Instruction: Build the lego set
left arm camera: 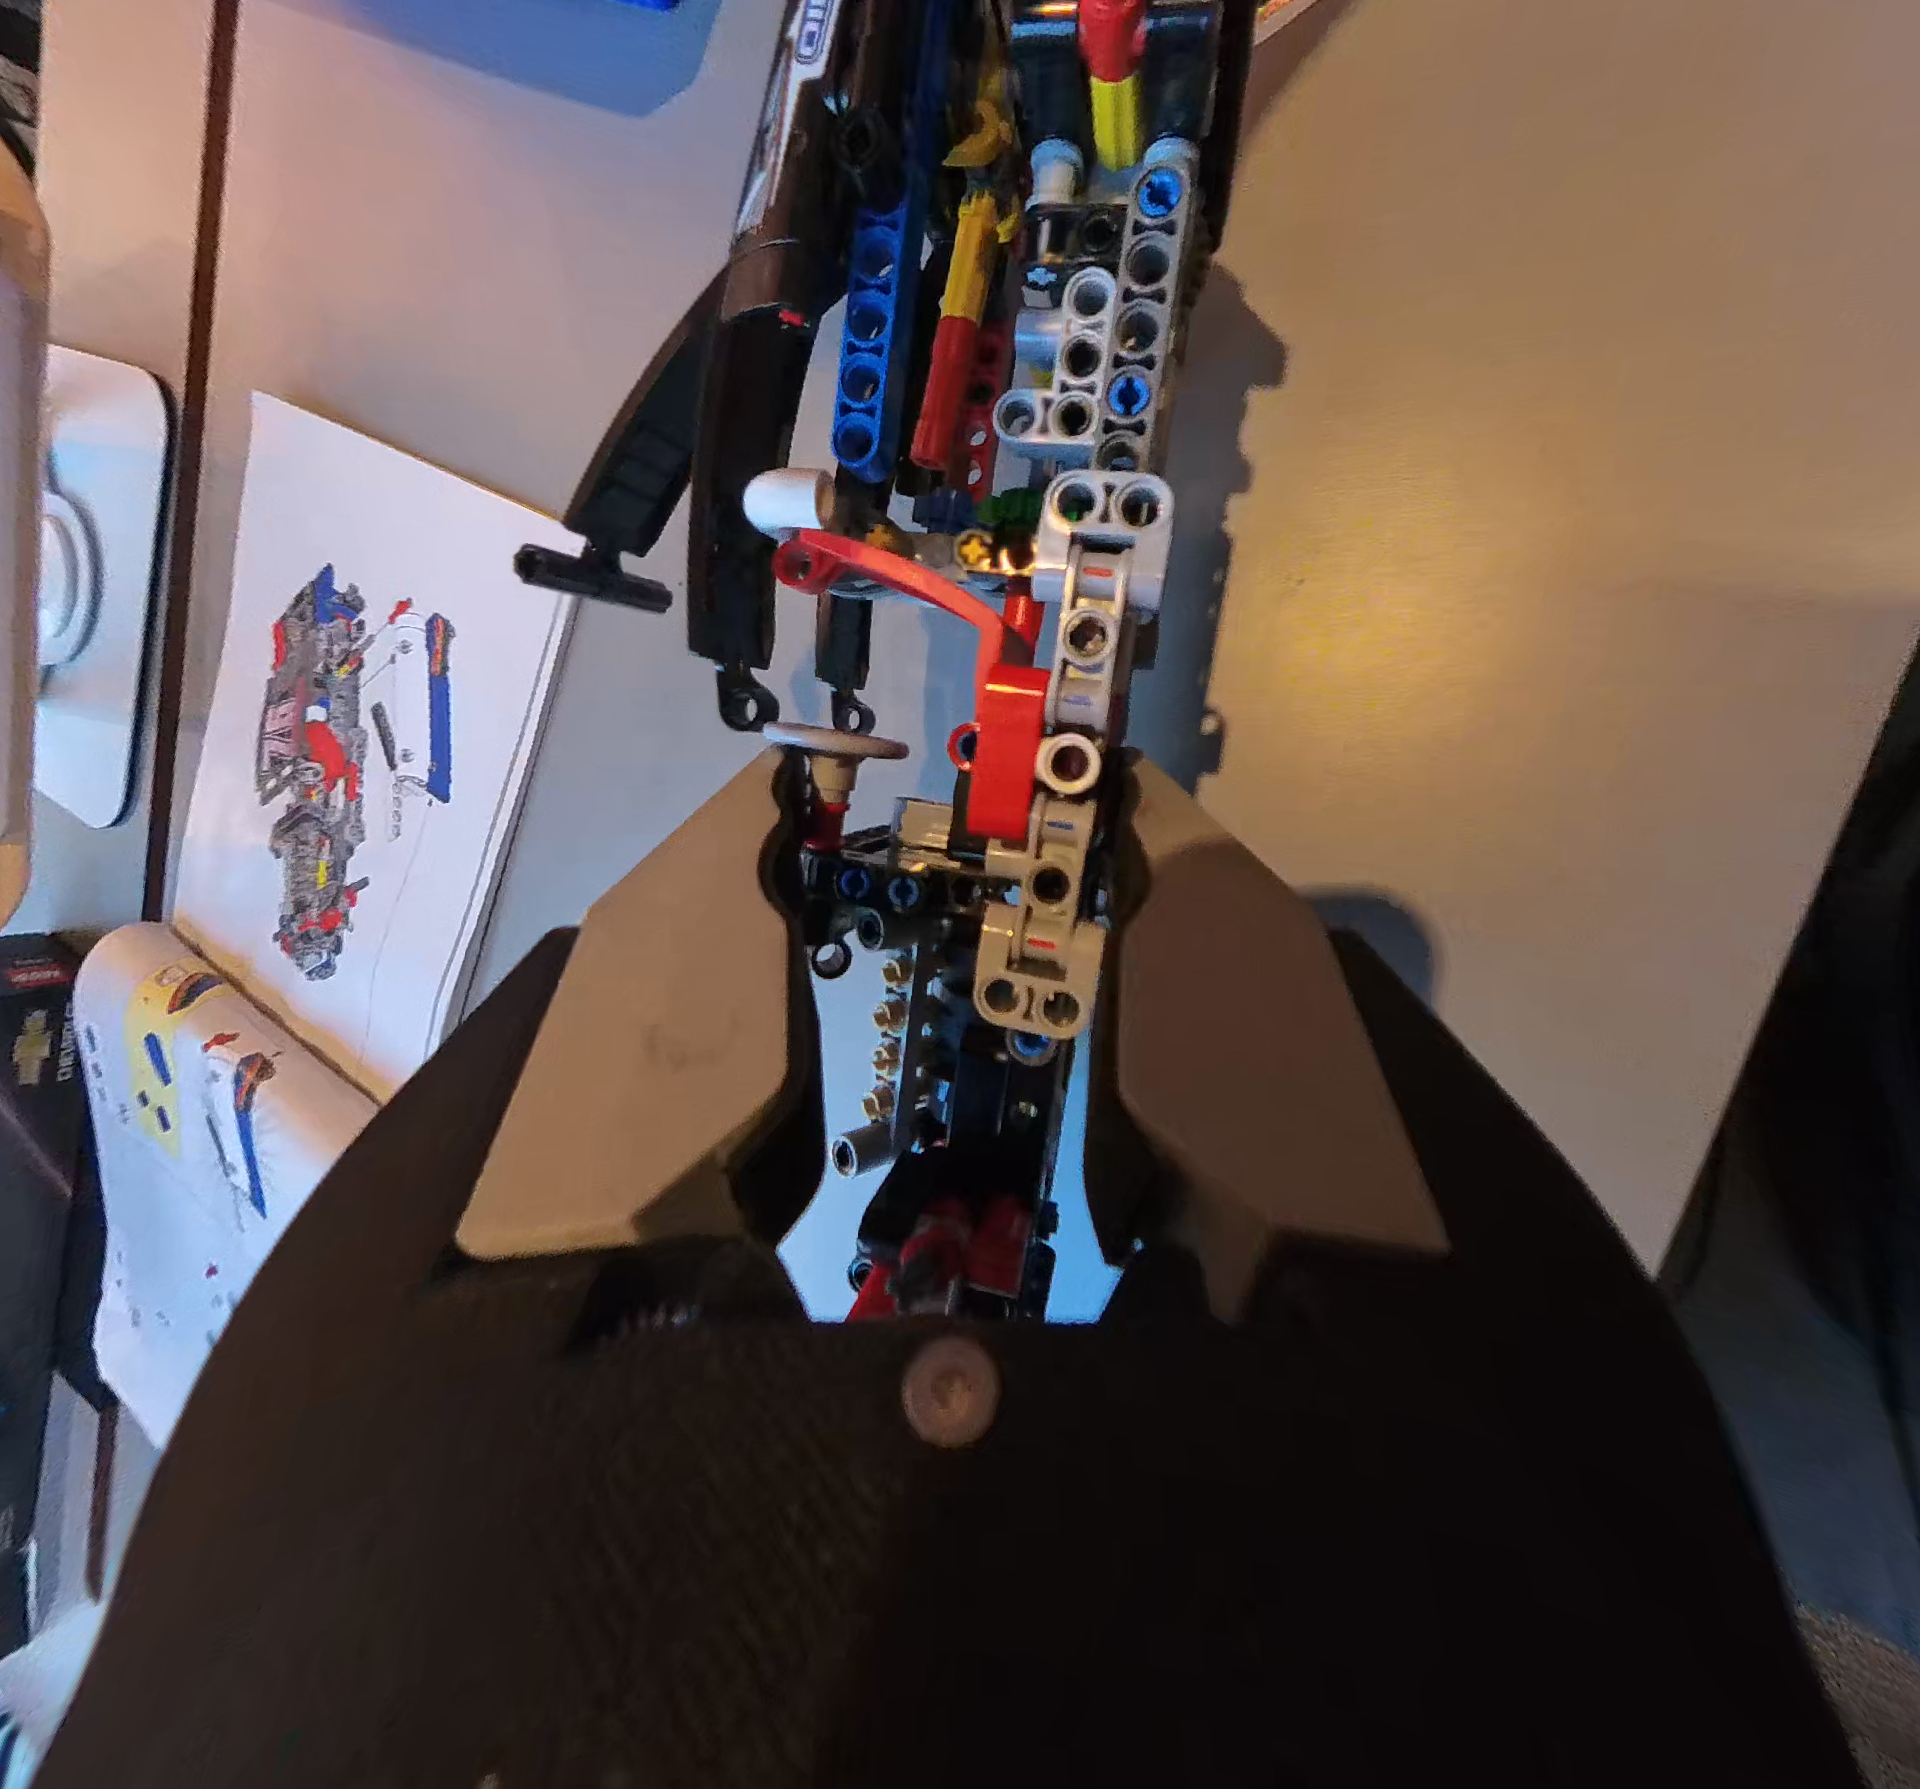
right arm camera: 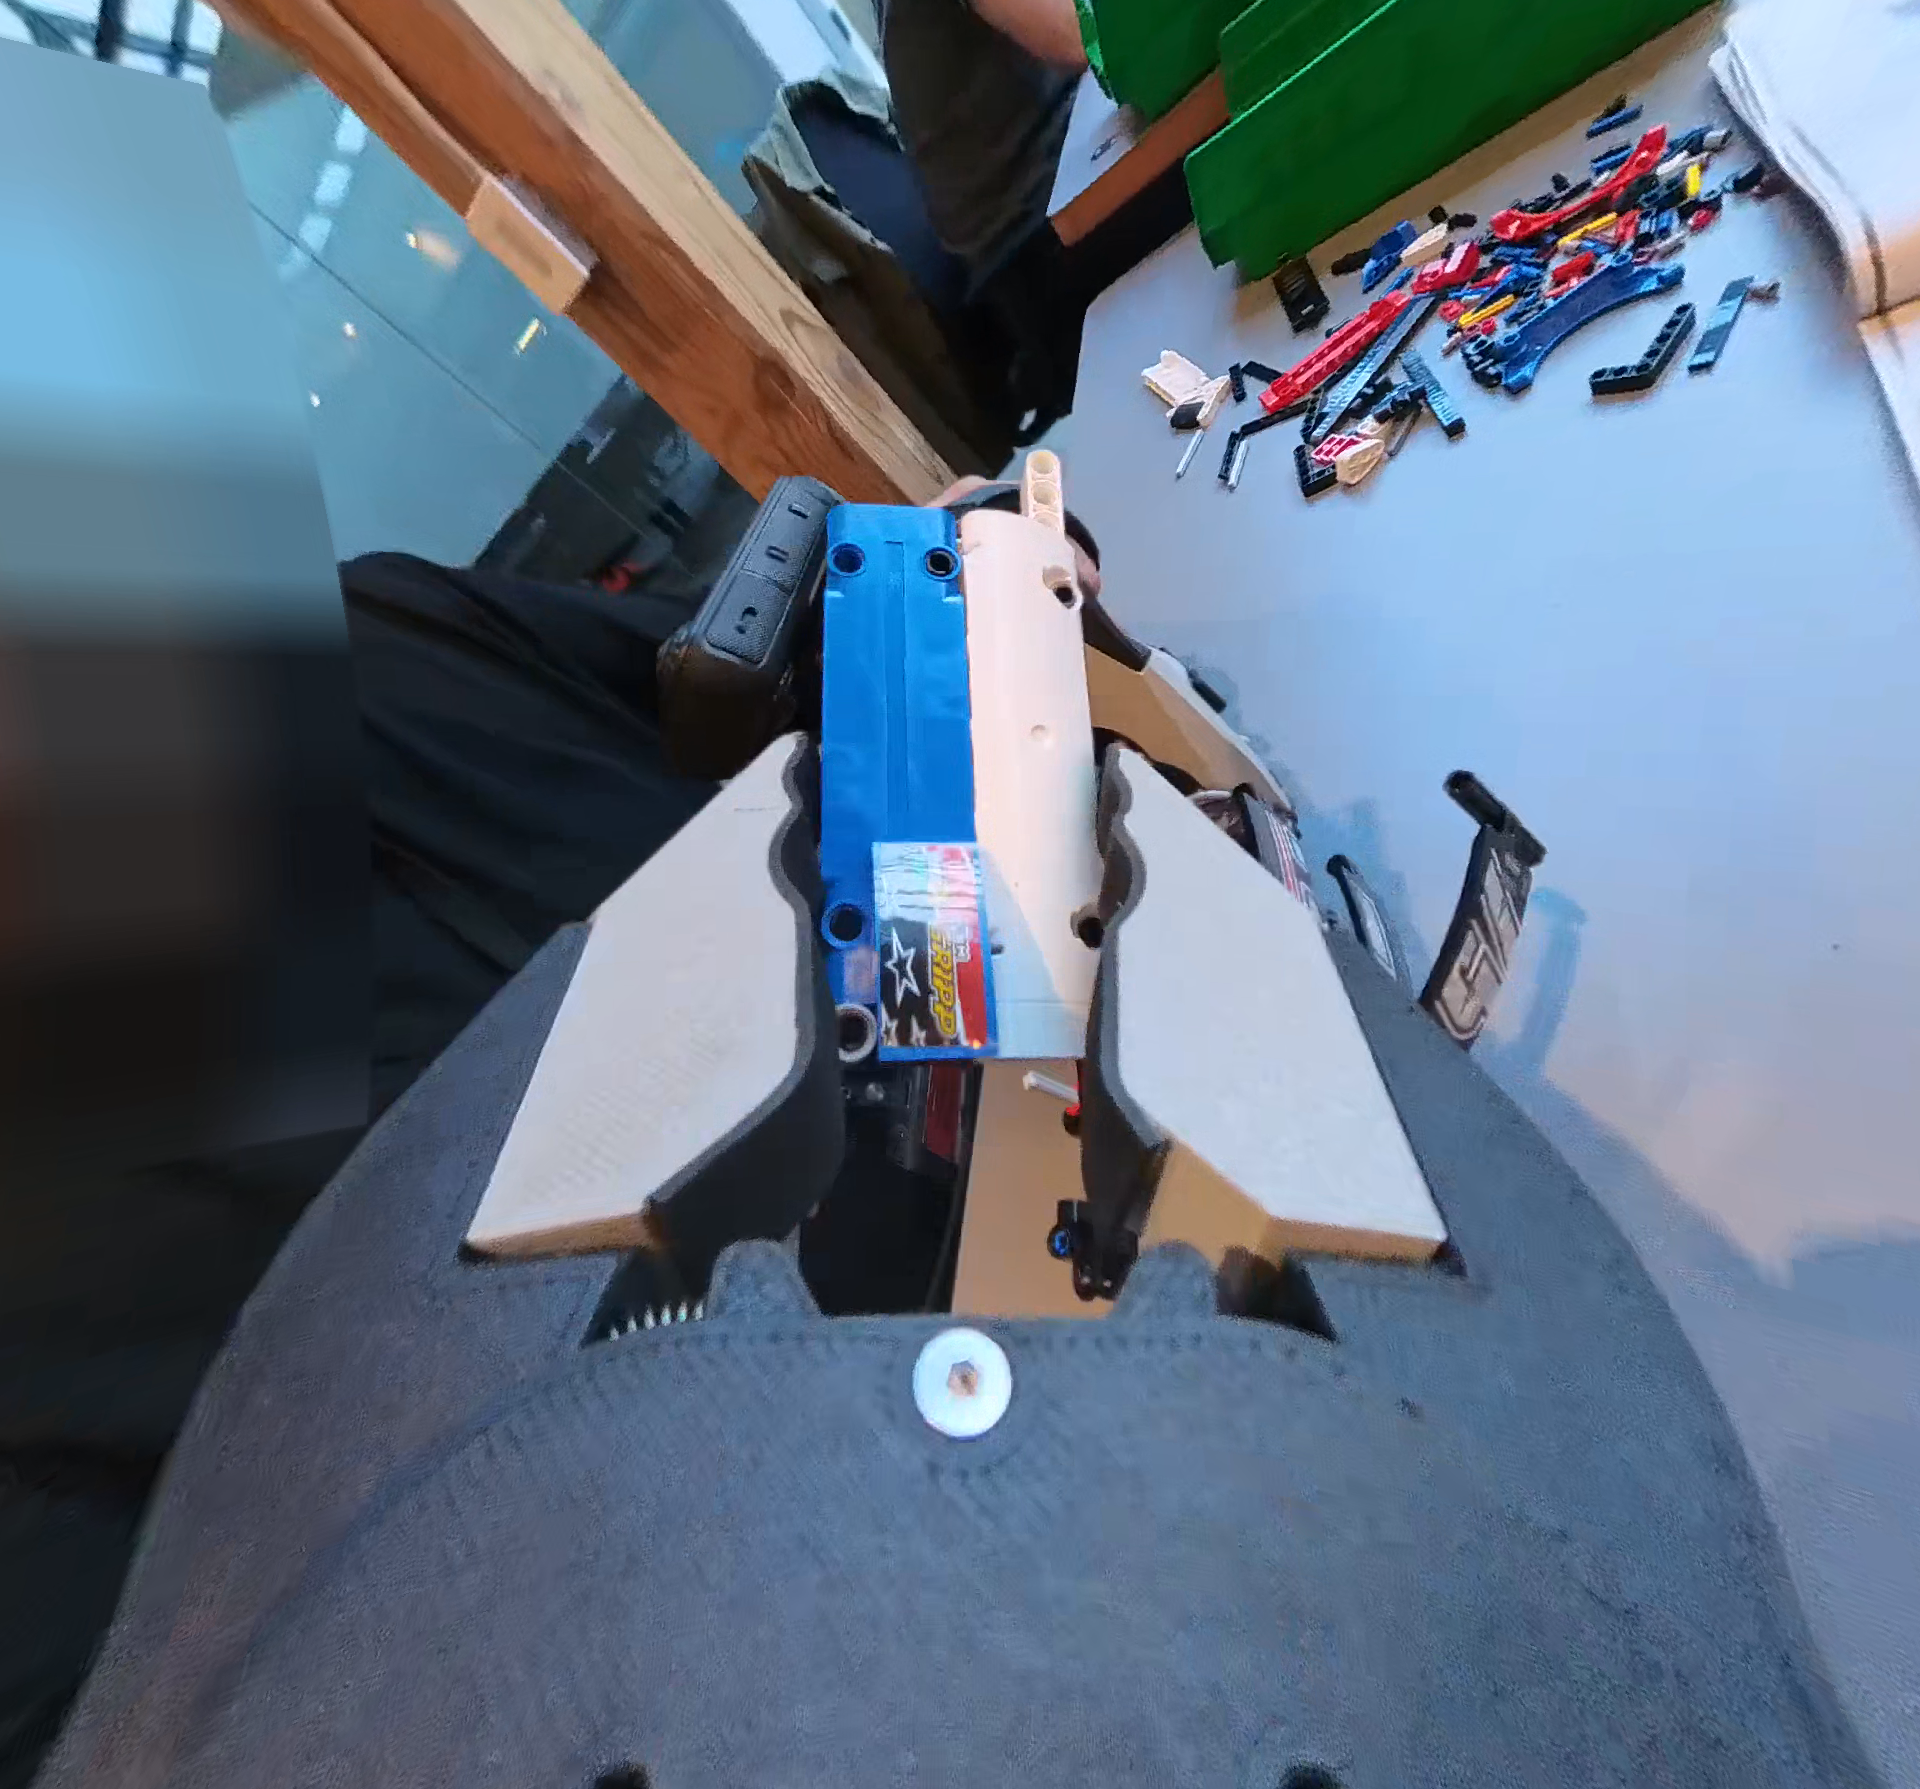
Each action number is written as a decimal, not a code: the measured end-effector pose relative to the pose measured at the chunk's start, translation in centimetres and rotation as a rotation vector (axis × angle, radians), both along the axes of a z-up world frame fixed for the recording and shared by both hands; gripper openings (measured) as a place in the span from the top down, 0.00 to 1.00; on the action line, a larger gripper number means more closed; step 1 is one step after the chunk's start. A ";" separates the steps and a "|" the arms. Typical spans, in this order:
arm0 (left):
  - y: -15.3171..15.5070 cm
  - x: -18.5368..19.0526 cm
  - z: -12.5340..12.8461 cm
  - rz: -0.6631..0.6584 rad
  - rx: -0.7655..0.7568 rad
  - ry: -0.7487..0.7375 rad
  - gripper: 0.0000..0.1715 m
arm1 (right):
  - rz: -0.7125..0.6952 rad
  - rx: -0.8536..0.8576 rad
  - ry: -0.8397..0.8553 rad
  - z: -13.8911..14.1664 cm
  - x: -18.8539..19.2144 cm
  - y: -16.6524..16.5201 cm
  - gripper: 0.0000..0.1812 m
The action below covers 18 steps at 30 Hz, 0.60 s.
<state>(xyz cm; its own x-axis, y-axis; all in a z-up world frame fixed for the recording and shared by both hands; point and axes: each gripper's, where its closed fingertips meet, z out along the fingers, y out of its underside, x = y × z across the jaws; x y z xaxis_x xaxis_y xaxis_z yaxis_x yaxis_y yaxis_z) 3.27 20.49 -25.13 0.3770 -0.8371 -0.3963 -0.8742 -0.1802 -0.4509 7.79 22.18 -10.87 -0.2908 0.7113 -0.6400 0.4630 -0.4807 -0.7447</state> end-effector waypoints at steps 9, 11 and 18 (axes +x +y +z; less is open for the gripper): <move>0.7 -0.5 -0.1 -0.066 -0.160 -0.036 0.68 | -0.054 -0.048 -0.019 -1.0 -1.5 1.4 0.72; 1.0 -0.4 -0.2 -0.086 -0.171 -0.027 0.68 | -0.064 -0.016 -0.038 -1.6 -1.9 1.8 0.72; 1.7 -0.1 -0.3 -0.134 -0.124 -0.020 0.67 | -0.104 0.067 -0.104 -3.7 -3.1 3.0 0.72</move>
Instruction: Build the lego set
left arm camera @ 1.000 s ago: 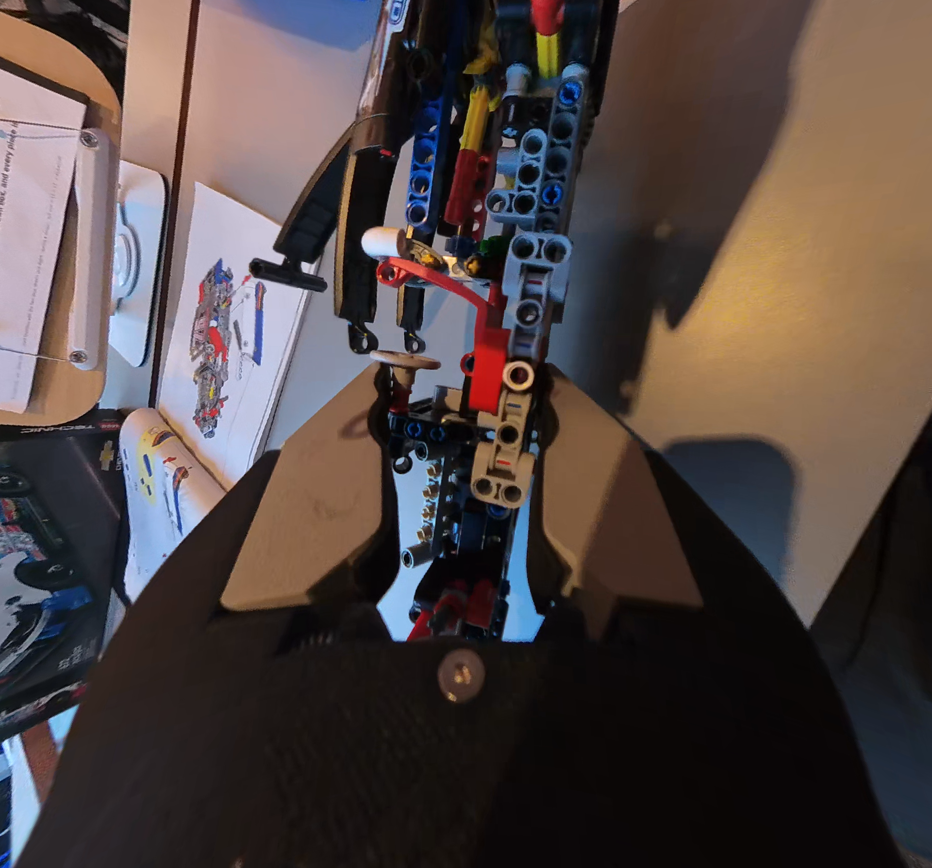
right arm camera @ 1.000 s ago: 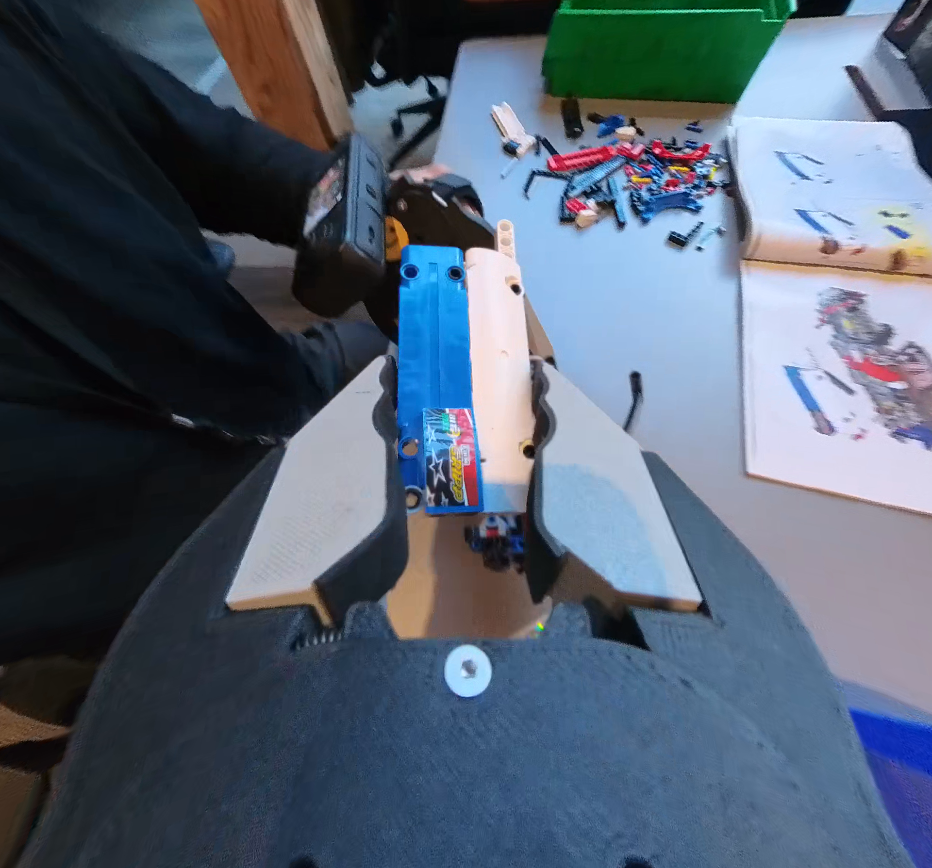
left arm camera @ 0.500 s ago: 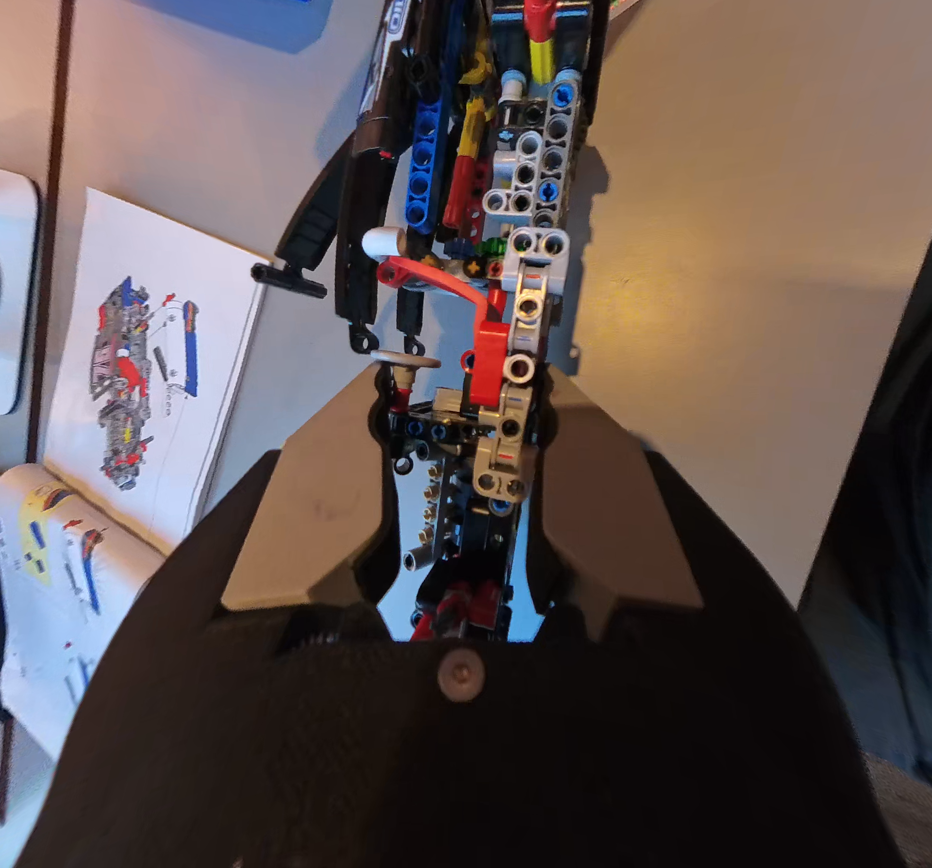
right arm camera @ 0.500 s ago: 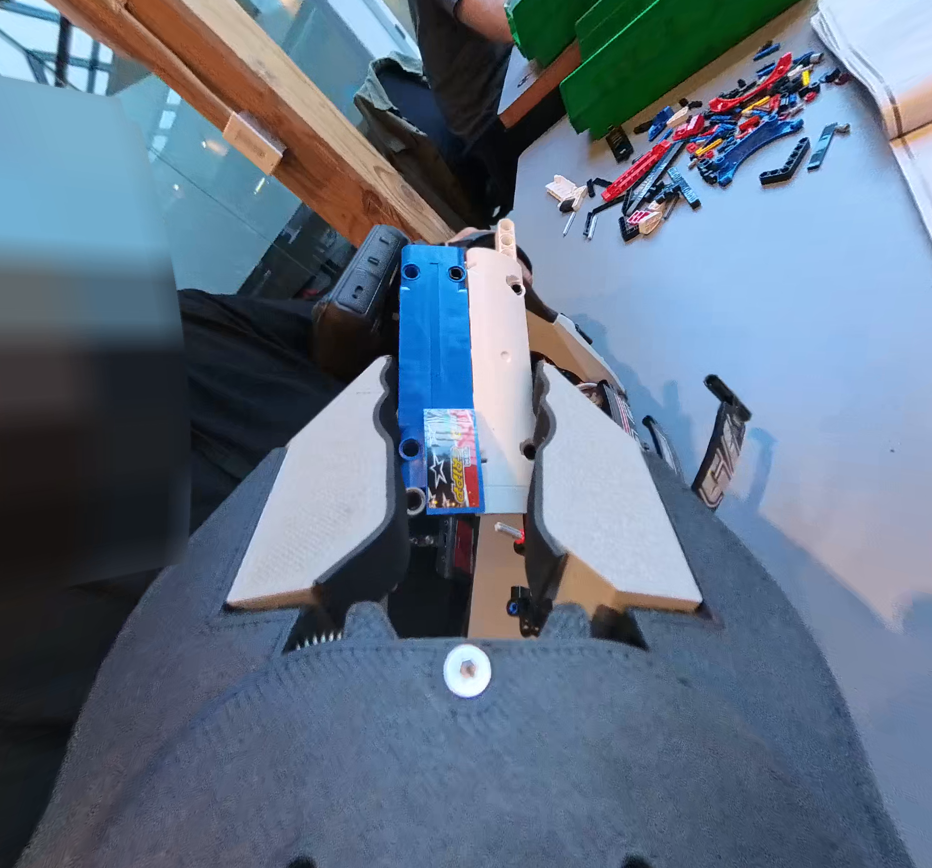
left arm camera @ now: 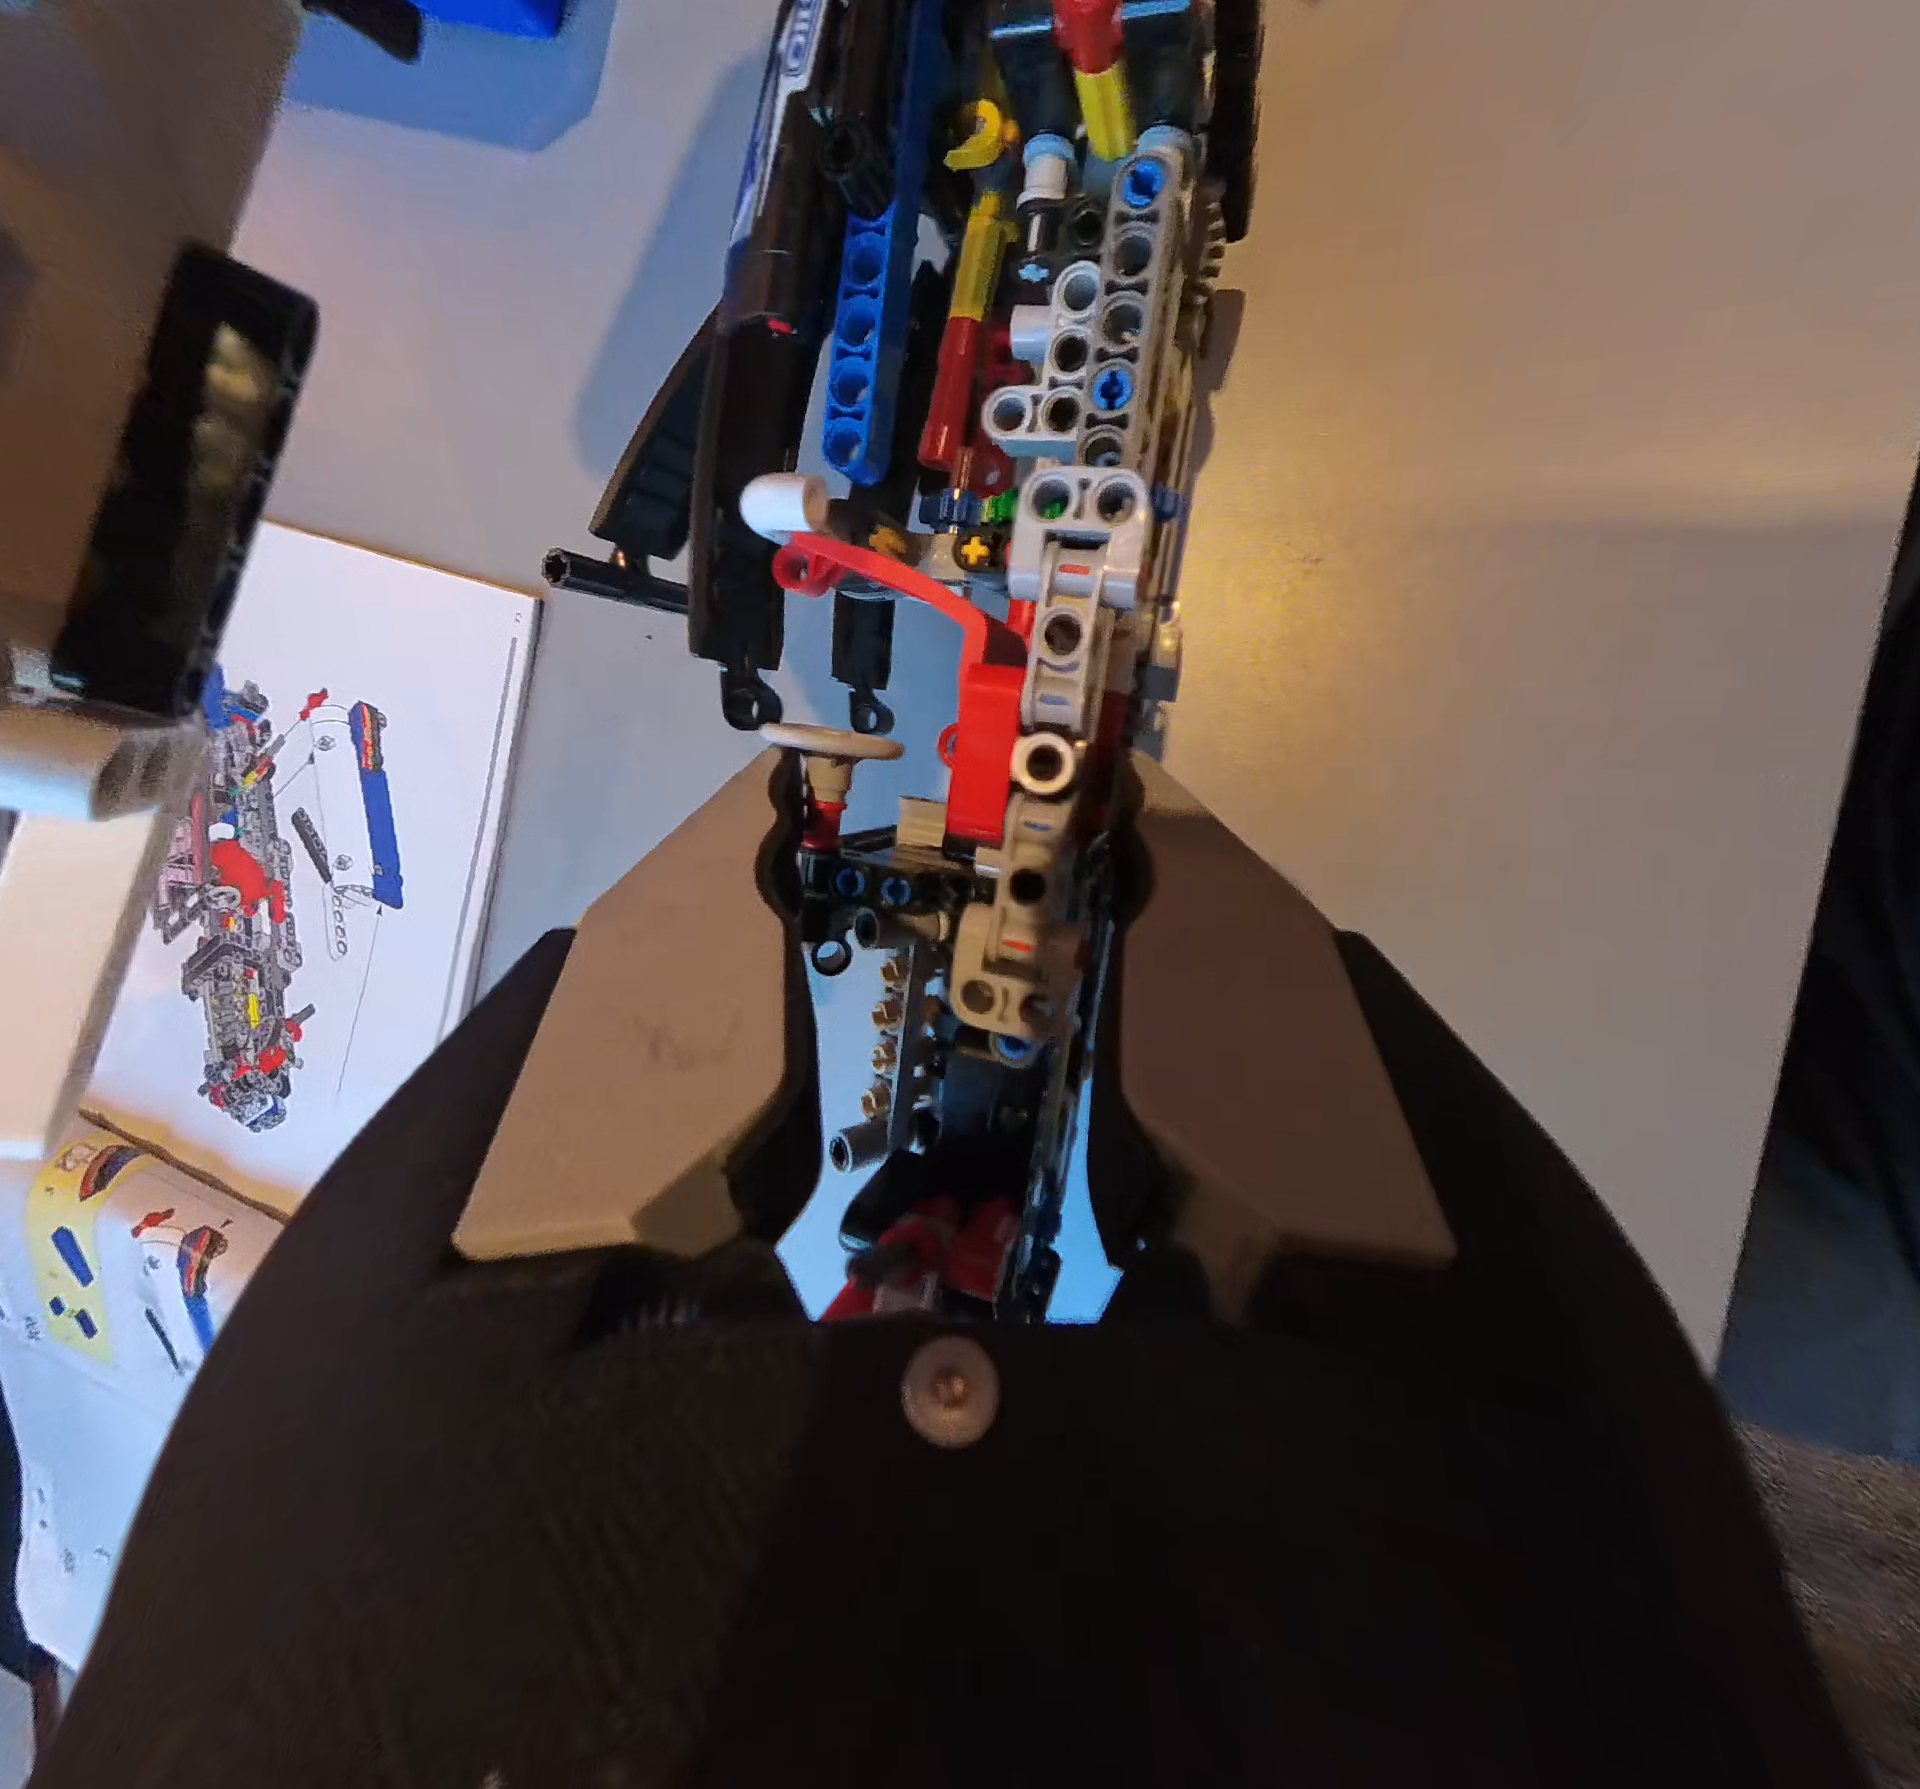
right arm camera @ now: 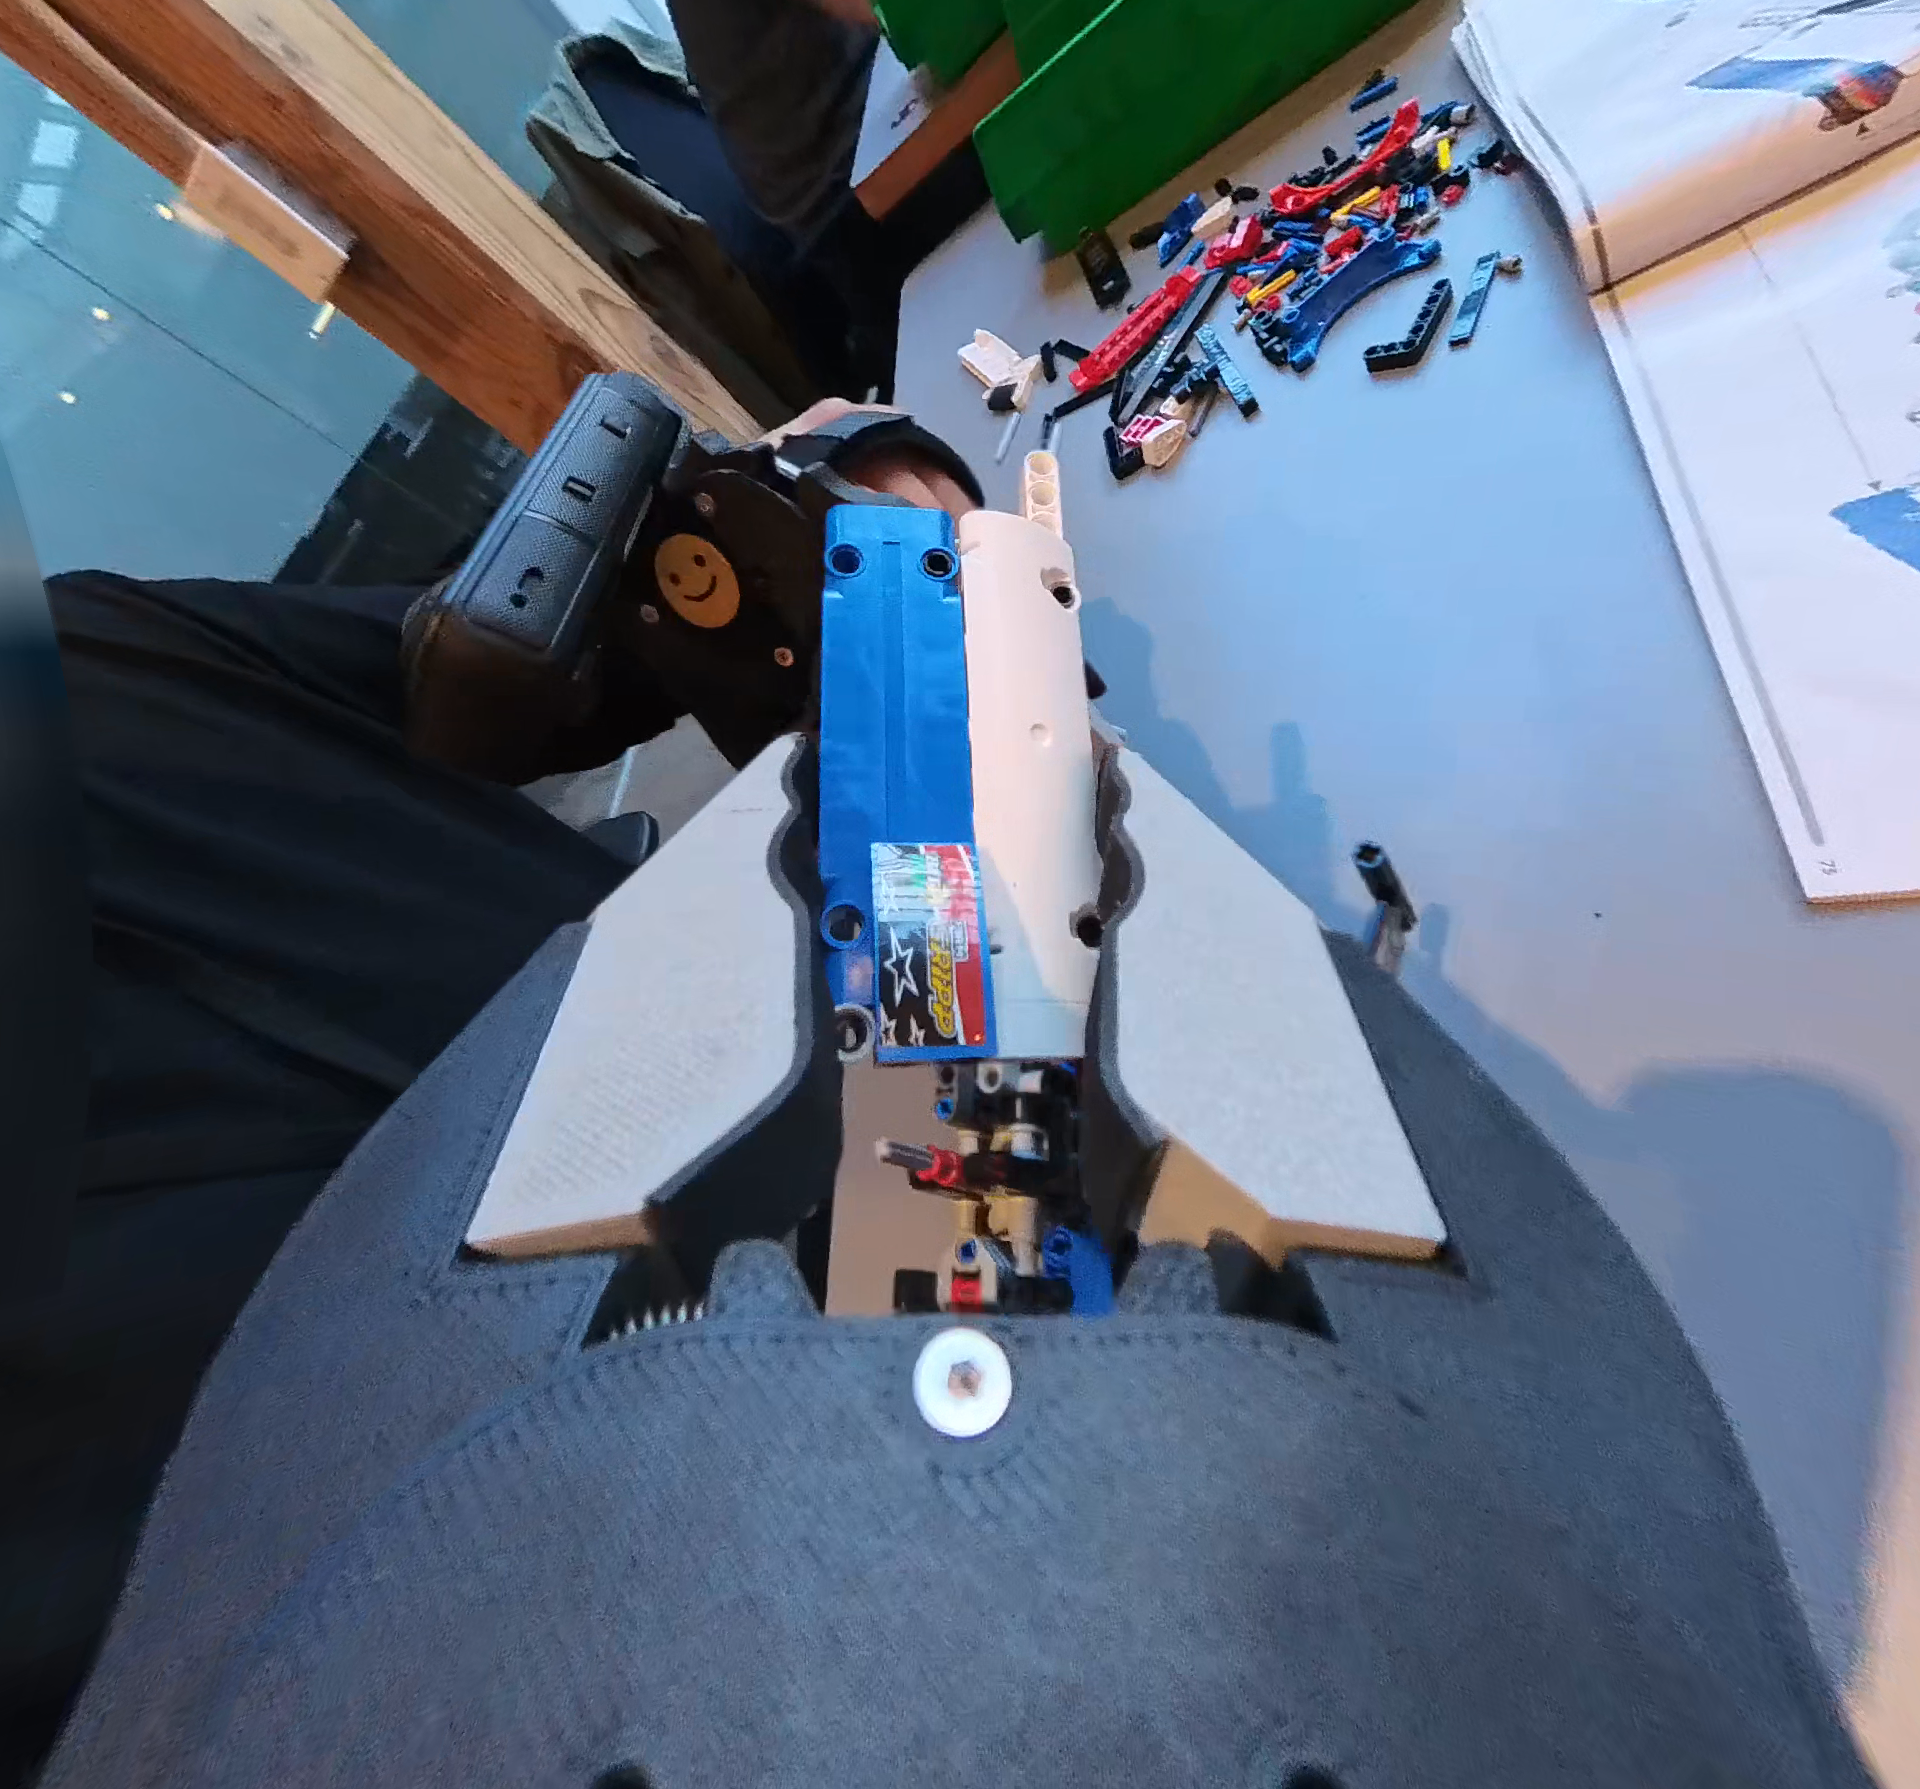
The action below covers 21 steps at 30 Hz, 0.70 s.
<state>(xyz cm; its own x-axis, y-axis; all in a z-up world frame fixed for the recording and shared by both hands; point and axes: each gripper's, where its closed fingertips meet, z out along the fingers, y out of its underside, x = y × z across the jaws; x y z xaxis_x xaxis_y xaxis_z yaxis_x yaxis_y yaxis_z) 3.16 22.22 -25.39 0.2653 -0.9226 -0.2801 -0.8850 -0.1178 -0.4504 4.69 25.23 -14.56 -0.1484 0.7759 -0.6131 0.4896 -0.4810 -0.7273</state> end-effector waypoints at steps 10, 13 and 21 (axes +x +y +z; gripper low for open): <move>1.6 -0.4 -0.8 0.010 0.001 0.070 0.68 | -0.015 -0.013 -0.032 -2.3 -0.4 1.2 0.72; 1.7 -0.3 -0.8 0.002 -0.002 0.052 0.68 | 0.002 0.005 -0.074 -2.9 -0.3 1.7 0.72; 1.9 -0.2 -1.1 0.011 0.027 0.023 0.67 | 0.063 0.023 -0.153 -4.6 -1.2 2.1 0.72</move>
